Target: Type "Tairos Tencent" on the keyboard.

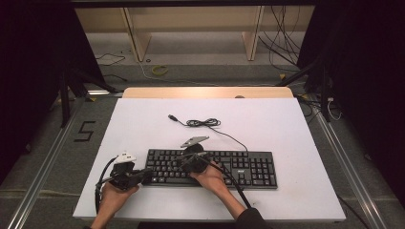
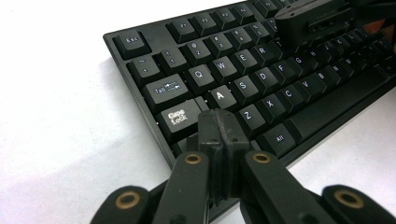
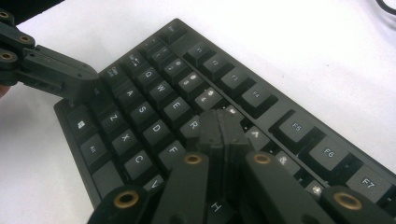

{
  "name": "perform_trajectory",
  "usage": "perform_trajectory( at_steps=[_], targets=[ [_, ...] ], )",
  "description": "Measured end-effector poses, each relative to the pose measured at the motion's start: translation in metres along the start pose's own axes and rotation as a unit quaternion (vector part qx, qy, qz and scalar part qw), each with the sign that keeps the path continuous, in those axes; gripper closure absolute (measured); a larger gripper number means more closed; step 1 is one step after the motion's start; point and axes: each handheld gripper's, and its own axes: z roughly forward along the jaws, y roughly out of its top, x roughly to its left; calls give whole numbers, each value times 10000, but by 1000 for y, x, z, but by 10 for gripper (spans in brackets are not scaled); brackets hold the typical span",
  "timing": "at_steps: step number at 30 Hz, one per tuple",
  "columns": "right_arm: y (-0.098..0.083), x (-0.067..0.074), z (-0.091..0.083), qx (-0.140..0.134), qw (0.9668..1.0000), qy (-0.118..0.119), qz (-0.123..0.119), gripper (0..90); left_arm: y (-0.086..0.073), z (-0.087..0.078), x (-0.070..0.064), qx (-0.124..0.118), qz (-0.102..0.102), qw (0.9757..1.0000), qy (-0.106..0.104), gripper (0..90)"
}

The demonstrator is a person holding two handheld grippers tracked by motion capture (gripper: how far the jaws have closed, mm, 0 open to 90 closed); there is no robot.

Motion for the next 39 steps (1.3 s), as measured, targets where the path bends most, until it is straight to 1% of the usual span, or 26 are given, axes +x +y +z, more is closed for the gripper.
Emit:
perform_trajectory(
  at_steps=[7, 9, 10, 12, 13, 16, 23, 26, 29, 30, 32, 35, 39],
  targets=[
    [0, -1, 1, 17, 10000, 0, 27, 900, 0, 1, 0, 11, -12, 10000, -9, 891],
    [-1, -1, 1, 15, 10000, -5, 21, 900, -1, 2, 0, 98, 23, 9999, 15, 891],
    [-1, -1, 1, 19, 10000, -14, 20, 900, -1, 2, 0, 70, 18, 10000, 18, 891],
    [-2, -1, 3, 62, 10000, -34, -49, 900, -1, 2, -2, 88, 41, 9999, 53, 891],
    [-2, -1, 3, 57, 10000, -49, -38, 900, -1, 2, -2, 82, 60, 9999, 63, 892],
    [-2, 1, 3, 83, 9999, -66, -78, 900, -1, 3, -2, 78, 65, 9999, 39, 892],
    [-3, 1, 3, 77, 9999, -63, -60, 900, -1, 3, -2, 75, 60, 9999, 39, 892],
    [-2, 1, 2, 78, 10000, -41, -8, 900, -1, 3, -2, 84, 50, 9999, 29, 891],
    [-3, 1, -1, 43, 10000, -5, -4, 900, 0, 1, -3, 31, 72, 10000, 26, 889],
    [-2, 1, -2, -5, 10000, 8, 10, 900, 0, 0, -3, -41, 40, 10000, 17, 889],
    [-2, 1, -6, -71, 10000, 15, 67, 900, 1, -2, -4, -147, 72, 9999, -8, 885],
    [-2, 0, -12, -183, 9998, 21, 77, 883, 2, -4, -5, -257, 98, 9996, -35, 863],
    [-3, -2, -19, -283, 9995, 86, 101, 855, 3, -6, -6, -384, 69, 9992, -127, 836]
  ],
)
